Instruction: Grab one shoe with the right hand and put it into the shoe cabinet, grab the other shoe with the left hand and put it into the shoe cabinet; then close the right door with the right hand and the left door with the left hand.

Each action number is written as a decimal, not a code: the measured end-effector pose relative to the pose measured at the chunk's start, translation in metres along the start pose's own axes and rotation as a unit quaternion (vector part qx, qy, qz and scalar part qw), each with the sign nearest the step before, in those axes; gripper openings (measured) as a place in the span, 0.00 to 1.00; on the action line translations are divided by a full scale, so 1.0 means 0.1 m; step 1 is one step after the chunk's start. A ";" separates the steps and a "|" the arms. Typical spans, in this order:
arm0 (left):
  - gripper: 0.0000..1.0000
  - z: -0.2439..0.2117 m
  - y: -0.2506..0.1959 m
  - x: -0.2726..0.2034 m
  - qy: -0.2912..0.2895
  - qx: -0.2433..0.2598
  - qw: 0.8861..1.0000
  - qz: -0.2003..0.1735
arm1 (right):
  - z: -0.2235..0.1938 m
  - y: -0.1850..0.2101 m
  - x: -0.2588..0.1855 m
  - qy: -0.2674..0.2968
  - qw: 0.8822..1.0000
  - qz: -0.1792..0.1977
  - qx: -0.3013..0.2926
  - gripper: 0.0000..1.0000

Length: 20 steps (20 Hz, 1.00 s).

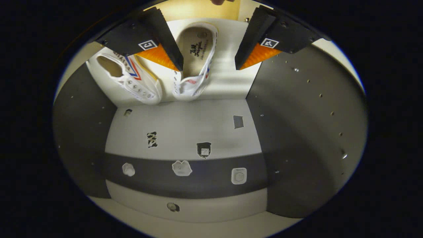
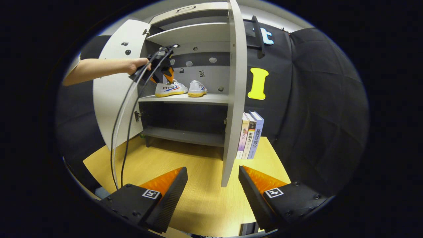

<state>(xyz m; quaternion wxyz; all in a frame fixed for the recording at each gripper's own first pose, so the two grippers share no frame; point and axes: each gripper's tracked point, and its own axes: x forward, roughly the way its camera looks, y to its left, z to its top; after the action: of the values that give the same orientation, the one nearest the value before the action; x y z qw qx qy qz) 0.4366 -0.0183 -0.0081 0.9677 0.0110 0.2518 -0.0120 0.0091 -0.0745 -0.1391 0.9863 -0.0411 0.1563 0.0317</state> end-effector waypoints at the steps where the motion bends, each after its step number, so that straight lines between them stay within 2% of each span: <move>1: 0.97 -0.02 -0.01 -0.16 -0.012 -0.012 1.000 -0.011 | 0.03 -0.05 -0.03 -0.001 1.000 -0.007 0.000 0.99; 9: 0.98 -0.62 0.07 -1.54 -0.116 -0.039 0.991 -0.052 | 0.71 -0.39 -0.41 -0.054 0.992 -0.100 0.048 0.98; 15: 0.95 -1.21 0.22 -2.20 -0.164 0.008 0.984 -0.063 | 1.23 -0.59 -0.68 -0.095 0.979 -0.176 0.048 0.98; 19: 0.95 -1.69 0.08 -2.46 -0.171 0.046 0.980 -0.093 | 1.61 -0.75 -0.87 -0.131 0.965 -0.214 0.074 1.00; 20: 0.95 -1.82 0.03 -2.51 -0.165 0.050 0.980 -0.104 | 1.70 -0.81 -0.92 -0.139 0.962 -0.220 0.078 0.98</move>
<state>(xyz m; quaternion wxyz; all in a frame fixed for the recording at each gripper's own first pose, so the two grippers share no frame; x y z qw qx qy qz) 0.1288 -0.0060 -0.0450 0.9876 0.0312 0.0878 -0.1266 -0.0204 -0.1438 0.0560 0.9811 0.0076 0.0067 -0.1932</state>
